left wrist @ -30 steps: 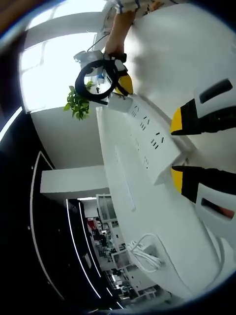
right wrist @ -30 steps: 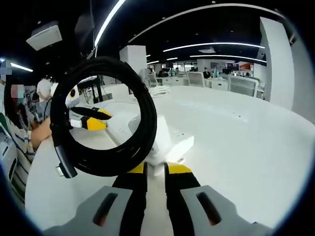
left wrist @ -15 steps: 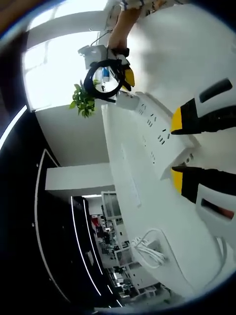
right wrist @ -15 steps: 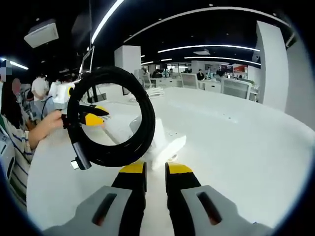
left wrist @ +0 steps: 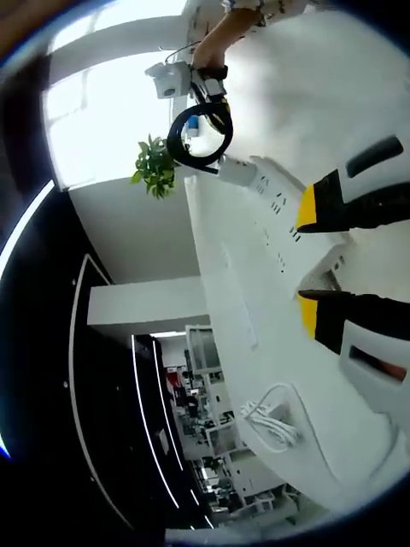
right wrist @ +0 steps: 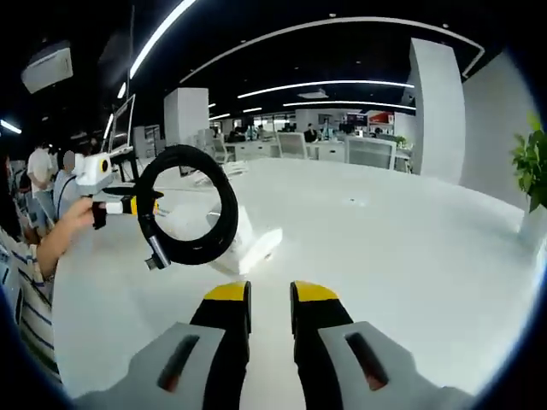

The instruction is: Straighten the power strip on the desk, plug the charger into it

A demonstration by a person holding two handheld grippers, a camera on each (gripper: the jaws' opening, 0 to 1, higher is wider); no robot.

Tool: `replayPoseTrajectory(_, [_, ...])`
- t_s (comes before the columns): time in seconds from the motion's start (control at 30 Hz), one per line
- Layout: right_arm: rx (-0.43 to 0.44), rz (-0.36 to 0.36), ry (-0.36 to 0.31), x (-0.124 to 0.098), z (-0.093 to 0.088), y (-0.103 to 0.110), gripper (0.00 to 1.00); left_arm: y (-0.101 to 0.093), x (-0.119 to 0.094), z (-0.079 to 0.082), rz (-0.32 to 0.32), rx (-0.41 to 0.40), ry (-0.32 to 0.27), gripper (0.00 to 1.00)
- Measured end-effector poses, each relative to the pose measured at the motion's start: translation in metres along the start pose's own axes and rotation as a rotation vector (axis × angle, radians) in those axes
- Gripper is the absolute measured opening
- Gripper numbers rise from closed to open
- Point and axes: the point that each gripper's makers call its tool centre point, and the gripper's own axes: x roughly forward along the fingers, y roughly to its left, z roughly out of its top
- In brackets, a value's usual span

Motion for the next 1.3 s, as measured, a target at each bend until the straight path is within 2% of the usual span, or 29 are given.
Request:
replayPoseTrajectory(0.13, [0.025,-0.019,-0.035,-0.012,0.003,0.004,0.17,-0.008,-0.011,0.004,-0.004,0.005,-0.003,0.27])
replayPoseTrajectory(0.33, [0.030,-0.010,-0.074,-0.026,0.006,0.017,0.17,-0.020,-0.032,0.011,0.009,0.008,-0.012,0.29])
replayPoseTrajectory(0.47, [-0.003,-0.031,-0.084,-0.034,0.006,0.026,0.17,-0.028,-0.047,0.015,0.022,0.004,-0.031,0.29])
replayPoseTrajectory(0.57, [-0.028,-0.038,-0.093,-0.041,0.008,0.036,0.17,-0.035,-0.061,0.016,0.031,0.000,-0.041,0.29])
replayPoseTrajectory(0.77, [0.004,-0.011,-0.146,-0.053,0.013,0.064,0.17,-0.043,-0.089,0.015,0.058,-0.056,-0.062,0.29])
replayPoseTrajectory(0.87, [0.009,0.009,-0.163,-0.057,0.014,0.079,0.17,-0.042,-0.106,0.010,0.115,-0.038,-0.042,0.29])
replayPoseTrajectory(0.97, [-0.013,0.004,-0.170,-0.061,0.013,0.092,0.17,-0.044,-0.120,0.007,0.146,-0.036,-0.049,0.29])
replayPoseTrajectory(1.2, [-0.048,-0.027,-0.141,-0.067,0.000,0.109,0.21,-0.049,-0.154,-0.006,0.218,-0.033,-0.038,0.33])
replayPoseTrajectory(1.3, [-0.029,-0.036,-0.162,-0.072,-0.002,0.113,0.21,-0.051,-0.167,-0.011,0.245,-0.039,-0.043,0.34])
